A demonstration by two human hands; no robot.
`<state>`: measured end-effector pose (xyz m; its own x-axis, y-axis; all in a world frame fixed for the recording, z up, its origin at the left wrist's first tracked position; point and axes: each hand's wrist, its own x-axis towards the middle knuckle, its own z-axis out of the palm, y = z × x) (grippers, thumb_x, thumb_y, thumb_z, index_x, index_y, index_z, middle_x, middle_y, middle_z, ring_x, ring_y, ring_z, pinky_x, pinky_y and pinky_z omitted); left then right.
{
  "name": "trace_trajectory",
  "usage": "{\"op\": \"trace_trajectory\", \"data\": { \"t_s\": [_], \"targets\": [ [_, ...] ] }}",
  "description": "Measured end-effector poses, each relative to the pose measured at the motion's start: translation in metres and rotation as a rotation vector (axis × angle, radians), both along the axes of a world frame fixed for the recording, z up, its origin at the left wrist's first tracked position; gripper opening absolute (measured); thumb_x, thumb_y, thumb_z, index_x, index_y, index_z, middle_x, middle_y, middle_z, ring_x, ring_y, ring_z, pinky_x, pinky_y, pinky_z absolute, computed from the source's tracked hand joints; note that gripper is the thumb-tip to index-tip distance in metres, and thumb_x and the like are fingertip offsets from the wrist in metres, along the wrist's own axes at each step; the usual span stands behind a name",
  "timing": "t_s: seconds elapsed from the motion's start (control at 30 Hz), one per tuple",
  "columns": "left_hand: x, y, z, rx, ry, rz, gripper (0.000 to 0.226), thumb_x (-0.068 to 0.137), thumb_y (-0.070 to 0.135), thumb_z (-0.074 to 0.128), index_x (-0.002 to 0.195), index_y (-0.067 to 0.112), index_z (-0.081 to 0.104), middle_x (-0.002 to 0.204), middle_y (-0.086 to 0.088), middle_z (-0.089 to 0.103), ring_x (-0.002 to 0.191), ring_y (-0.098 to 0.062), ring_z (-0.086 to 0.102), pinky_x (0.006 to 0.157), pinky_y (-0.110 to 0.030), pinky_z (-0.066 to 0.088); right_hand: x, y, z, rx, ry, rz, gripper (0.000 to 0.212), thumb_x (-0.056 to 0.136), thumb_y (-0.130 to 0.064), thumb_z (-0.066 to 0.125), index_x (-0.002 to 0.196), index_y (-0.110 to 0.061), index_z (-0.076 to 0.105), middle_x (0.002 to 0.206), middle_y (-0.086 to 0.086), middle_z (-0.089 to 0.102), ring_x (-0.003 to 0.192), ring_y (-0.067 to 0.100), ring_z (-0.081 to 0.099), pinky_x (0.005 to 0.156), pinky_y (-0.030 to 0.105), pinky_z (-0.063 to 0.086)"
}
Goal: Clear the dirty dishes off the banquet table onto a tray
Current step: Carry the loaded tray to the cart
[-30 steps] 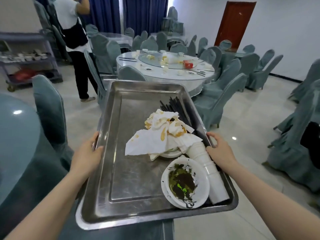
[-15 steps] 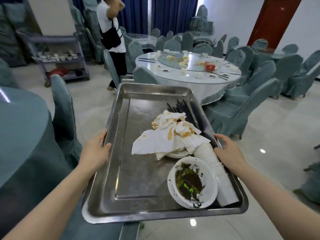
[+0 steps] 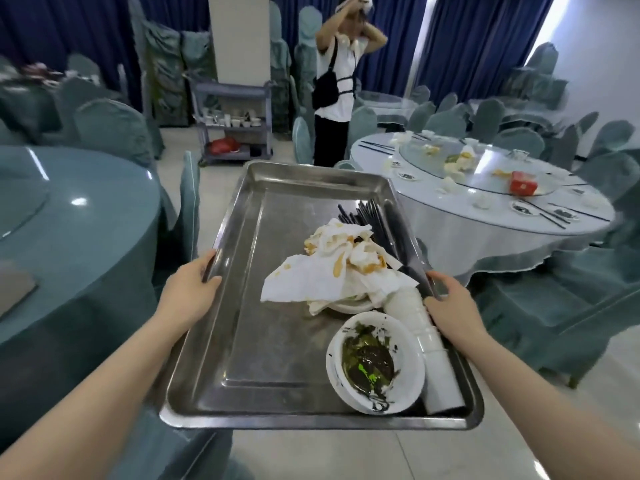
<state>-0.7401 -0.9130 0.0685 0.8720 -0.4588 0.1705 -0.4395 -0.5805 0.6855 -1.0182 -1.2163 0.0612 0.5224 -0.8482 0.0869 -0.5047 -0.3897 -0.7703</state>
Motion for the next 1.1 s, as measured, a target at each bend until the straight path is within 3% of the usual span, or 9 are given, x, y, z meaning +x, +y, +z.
{"op": "trace_trajectory", "data": {
  "t_s": [0.17, 0.3, 0.37, 0.5, 0.63, 0.73, 0.87, 1.0, 1.1],
  "targets": [
    [0.069, -0.048, 0.000, -0.018, 0.029, 0.099, 0.057, 0.093, 0.020, 0.056, 0.145, 0.029, 0.036, 0.141, -0.004, 0.050, 0.129, -0.025, 0.046, 0.099, -0.038, 0.040, 0.095, -0.072, -0.004, -0.010, 0.011, 0.087, 0.054, 0.083, -0.015, 0.057, 0.132, -0.034, 0.047, 0.128, -0.002, 0.053, 0.095, 0.013, 0.052, 0.081, 0.030, 0.043],
    [0.131, -0.091, 0.009, -0.012, 0.028, 0.149, 0.057, 0.092, 0.019, 0.056, 0.144, 0.031, 0.037, 0.137, -0.007, 0.054, 0.125, -0.027, 0.050, 0.091, -0.038, 0.044, 0.173, -0.125, 0.006, -0.012, -0.017, 0.141, 0.054, 0.082, -0.010, 0.056, 0.133, -0.028, 0.049, 0.133, -0.001, 0.054, 0.111, 0.018, 0.053, 0.092, 0.028, 0.039],
    [0.160, -0.112, 0.015, -0.015, 0.027, 0.170, 0.057, 0.092, 0.019, 0.056, 0.144, 0.031, 0.037, 0.137, -0.007, 0.054, 0.126, -0.027, 0.049, 0.094, -0.040, 0.044, 0.210, -0.153, 0.011, 0.000, -0.020, 0.157, 0.055, 0.081, -0.010, 0.055, 0.133, -0.029, 0.049, 0.130, 0.003, 0.058, 0.103, 0.022, 0.058, 0.095, 0.034, 0.045],
    [0.219, -0.156, 0.016, 0.008, 0.047, 0.211, 0.055, 0.094, 0.019, 0.053, 0.145, 0.030, 0.035, 0.137, -0.007, 0.054, 0.123, -0.028, 0.051, 0.093, -0.039, 0.044, 0.284, -0.210, 0.017, -0.009, 0.005, 0.208, 0.054, 0.081, -0.013, 0.056, 0.130, -0.033, 0.049, 0.123, 0.001, 0.060, 0.079, 0.008, 0.057, 0.071, 0.026, 0.046],
    [0.284, -0.205, 0.012, -0.006, 0.044, 0.246, 0.054, 0.094, 0.019, 0.049, 0.144, 0.033, 0.036, 0.138, -0.002, 0.053, 0.121, -0.026, 0.053, 0.089, -0.036, 0.043, 0.375, -0.274, 0.013, 0.003, 0.000, 0.287, 0.054, 0.082, -0.015, 0.057, 0.132, -0.033, 0.047, 0.123, 0.003, 0.061, 0.093, 0.018, 0.062, 0.084, 0.033, 0.050],
    [0.331, -0.239, 0.012, -0.011, 0.025, 0.288, 0.054, 0.093, 0.020, 0.047, 0.144, 0.034, 0.035, 0.140, 0.000, 0.051, 0.111, -0.022, 0.057, 0.081, -0.033, 0.043, 0.444, -0.316, 0.011, -0.011, -0.021, 0.358, 0.054, 0.082, -0.016, 0.057, 0.133, -0.032, 0.046, 0.127, -0.001, 0.060, 0.086, 0.009, 0.062, 0.080, 0.030, 0.048],
    [0.393, -0.282, 0.013, -0.020, 0.027, 0.394, 0.055, 0.093, 0.017, 0.050, 0.145, 0.028, 0.035, 0.143, -0.002, 0.048, 0.126, -0.025, 0.049, 0.093, -0.034, 0.040, 0.544, -0.373, 0.013, -0.020, -0.001, 0.456, 0.053, 0.082, -0.015, 0.057, 0.131, -0.032, 0.046, 0.121, 0.002, 0.063, 0.088, 0.019, 0.065, 0.082, 0.039, 0.055],
    [0.465, -0.304, 0.015, 0.014, 0.035, 0.462, 0.055, 0.094, 0.012, 0.050, 0.145, 0.025, 0.036, 0.141, -0.003, 0.050, 0.126, -0.028, 0.049, 0.092, -0.033, 0.039, 0.649, -0.403, 0.013, -0.050, 0.021, 0.531, 0.053, 0.082, -0.013, 0.057, 0.131, -0.030, 0.048, 0.120, -0.001, 0.061, 0.088, 0.014, 0.061, 0.084, 0.035, 0.051],
    [0.541, -0.322, 0.012, 0.035, 0.039, 0.514, 0.055, 0.093, 0.011, 0.051, 0.144, 0.023, 0.037, 0.139, -0.007, 0.052, 0.125, -0.030, 0.049, 0.096, -0.036, 0.039, 0.743, -0.425, 0.006, -0.058, 0.022, 0.563, 0.052, 0.082, -0.014, 0.056, 0.131, -0.031, 0.049, 0.106, -0.009, 0.057, 0.077, 0.002, 0.053, 0.076, 0.027, 0.041]
  ]
}}
